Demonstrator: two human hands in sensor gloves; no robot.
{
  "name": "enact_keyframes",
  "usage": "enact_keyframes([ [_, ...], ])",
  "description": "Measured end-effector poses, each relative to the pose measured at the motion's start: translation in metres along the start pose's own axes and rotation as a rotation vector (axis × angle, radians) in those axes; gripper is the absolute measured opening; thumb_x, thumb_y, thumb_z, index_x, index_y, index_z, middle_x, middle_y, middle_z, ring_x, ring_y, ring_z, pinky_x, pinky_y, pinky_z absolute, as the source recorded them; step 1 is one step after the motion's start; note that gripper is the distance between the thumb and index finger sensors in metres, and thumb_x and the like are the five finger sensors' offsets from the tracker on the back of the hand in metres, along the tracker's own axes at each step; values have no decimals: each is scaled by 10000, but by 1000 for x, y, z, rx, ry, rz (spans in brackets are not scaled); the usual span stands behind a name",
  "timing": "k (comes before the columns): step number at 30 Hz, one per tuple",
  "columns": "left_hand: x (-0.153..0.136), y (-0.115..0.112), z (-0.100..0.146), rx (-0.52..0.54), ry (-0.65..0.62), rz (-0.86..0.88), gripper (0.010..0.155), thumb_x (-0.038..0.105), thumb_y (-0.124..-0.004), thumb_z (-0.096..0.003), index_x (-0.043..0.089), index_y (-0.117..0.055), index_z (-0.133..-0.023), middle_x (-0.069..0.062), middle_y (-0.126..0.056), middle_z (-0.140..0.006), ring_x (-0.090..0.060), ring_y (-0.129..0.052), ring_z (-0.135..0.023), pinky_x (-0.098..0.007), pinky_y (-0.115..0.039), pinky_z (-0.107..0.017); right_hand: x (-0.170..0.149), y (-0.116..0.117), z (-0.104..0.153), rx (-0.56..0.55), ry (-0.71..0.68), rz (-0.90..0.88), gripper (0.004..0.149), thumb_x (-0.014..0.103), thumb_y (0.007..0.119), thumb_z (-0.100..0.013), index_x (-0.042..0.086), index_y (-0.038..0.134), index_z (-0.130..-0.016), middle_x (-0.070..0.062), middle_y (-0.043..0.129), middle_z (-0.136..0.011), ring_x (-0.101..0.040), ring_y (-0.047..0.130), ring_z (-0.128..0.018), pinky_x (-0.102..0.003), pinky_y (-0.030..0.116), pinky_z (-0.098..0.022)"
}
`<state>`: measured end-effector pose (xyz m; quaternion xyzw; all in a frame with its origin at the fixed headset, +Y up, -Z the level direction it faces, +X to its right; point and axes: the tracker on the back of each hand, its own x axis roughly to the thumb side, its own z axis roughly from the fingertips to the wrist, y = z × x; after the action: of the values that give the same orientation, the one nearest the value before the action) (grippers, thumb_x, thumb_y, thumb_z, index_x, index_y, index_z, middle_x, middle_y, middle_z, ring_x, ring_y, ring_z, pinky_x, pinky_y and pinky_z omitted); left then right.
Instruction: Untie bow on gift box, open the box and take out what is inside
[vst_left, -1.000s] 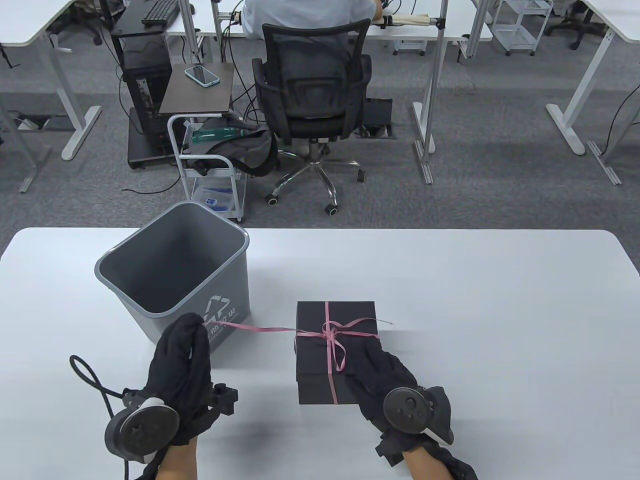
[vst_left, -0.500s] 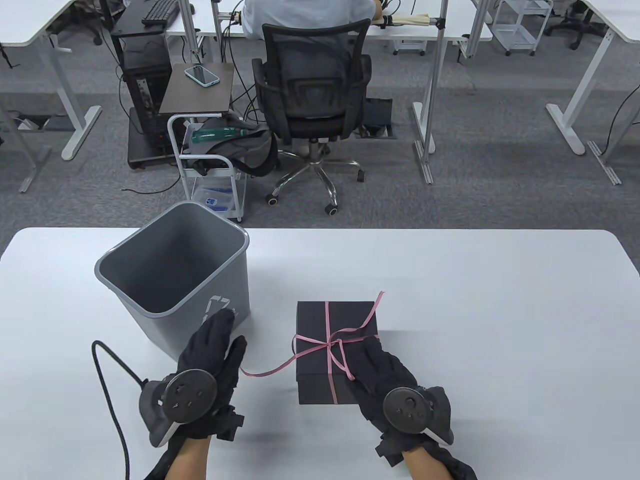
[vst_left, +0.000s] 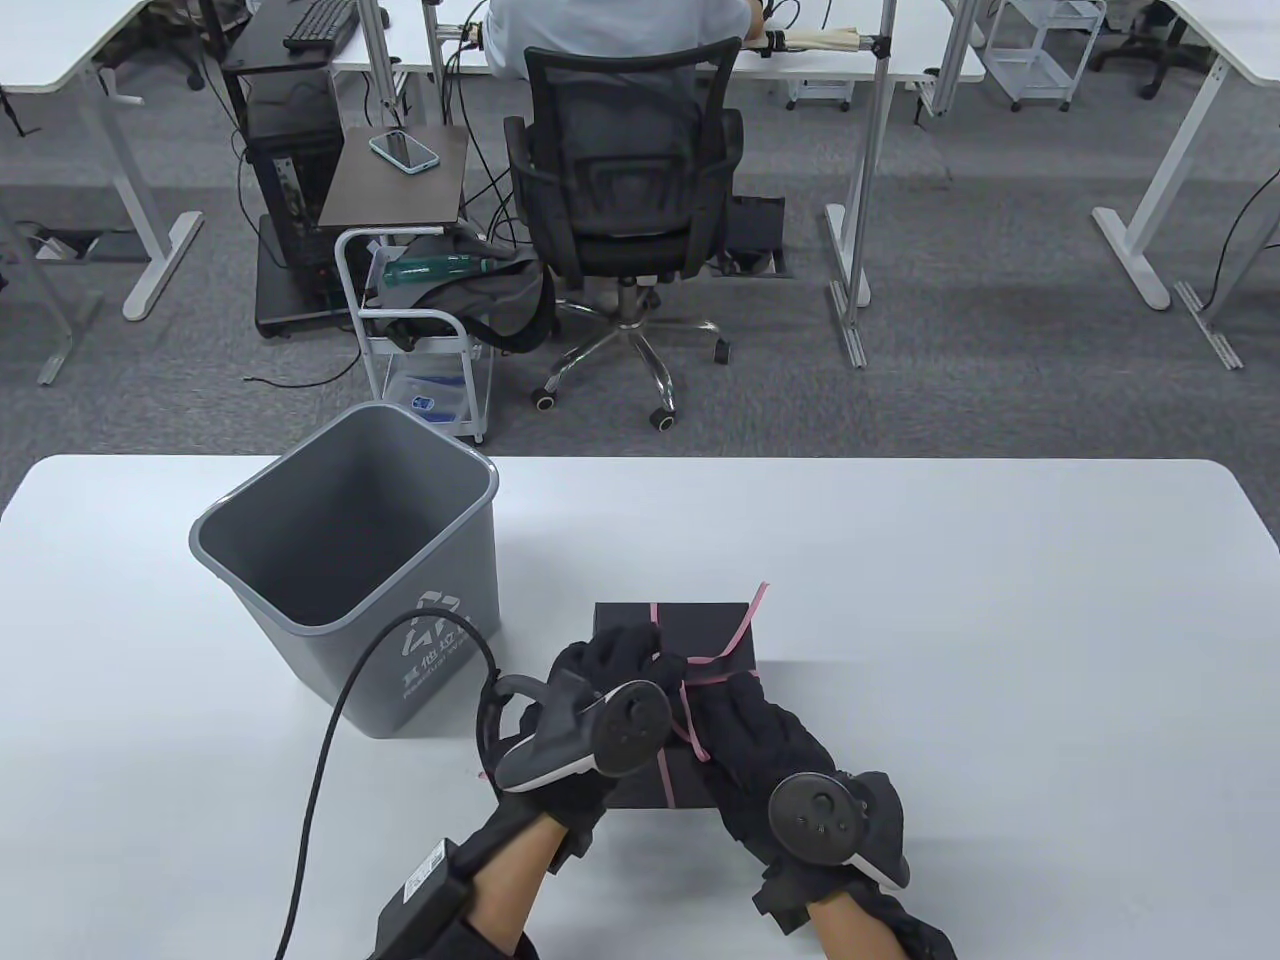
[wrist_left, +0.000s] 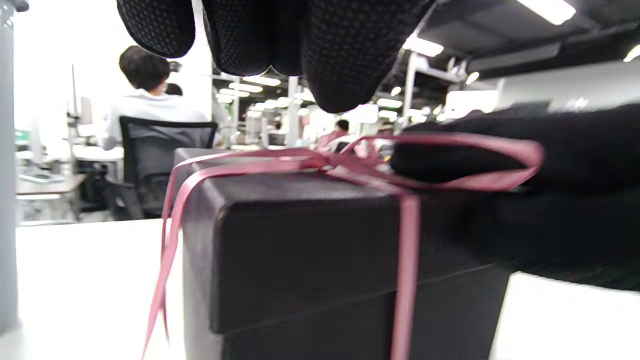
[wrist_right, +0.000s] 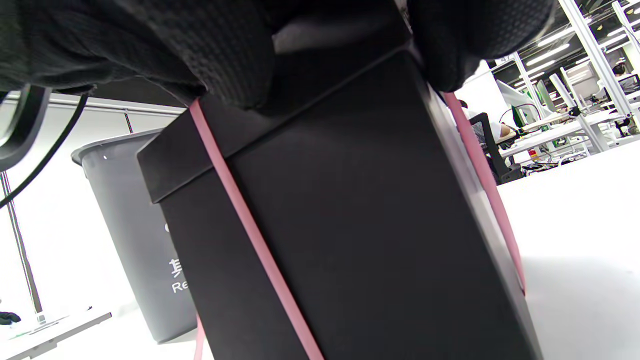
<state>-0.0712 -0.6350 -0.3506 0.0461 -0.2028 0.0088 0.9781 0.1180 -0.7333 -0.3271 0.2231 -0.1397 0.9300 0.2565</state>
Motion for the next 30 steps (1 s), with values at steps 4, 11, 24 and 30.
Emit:
enact_keyframes([
  [4, -7, -8, -13, 84, 96, 122, 607, 470, -742, -614, 227, -601, -1152, -140, -723, -1152, -387, -792, -989, -526, -719, -721, 1, 0, 0, 1, 0, 1, 639, 437, 775, -597, 183, 582, -1151, -143, 471, -1163, -516, 736, -856, -592, 638, -639],
  [11, -4, -15, -42, -98, 204, 156, 546, 418, -825, -591, 221, -727, -1090, -139, -698, -1170, -400, -754, -1012, -552, -693, -726, 0, 0, 0, 0, 4, -5, 639, 438, 776, -596, 187, 583, -1150, -139, 471, -1164, -515, 734, -857, -592, 636, -641],
  [24, -41, 29, 23, 292, 174, 120, 382, 328, -807, -603, 222, -805, -970, -106, -830, -1044, -356, -882, -891, -520, -760, -670, 0, 0, 0, 0, 2, -3, 638, 438, 775, -597, 187, 582, -1151, -140, 469, -1164, -514, 733, -858, -591, 635, -641],
  [30, -81, 50, 70, 404, 225, 127, 383, 331, -803, -610, 234, -797, -980, -111, -834, -1047, -356, -895, -877, -523, -767, -660, 0, 0, 0, 0, 2, 0, 640, 440, 774, -596, 189, 580, -1152, -137, 469, -1164, -512, 733, -859, -591, 635, -642],
])
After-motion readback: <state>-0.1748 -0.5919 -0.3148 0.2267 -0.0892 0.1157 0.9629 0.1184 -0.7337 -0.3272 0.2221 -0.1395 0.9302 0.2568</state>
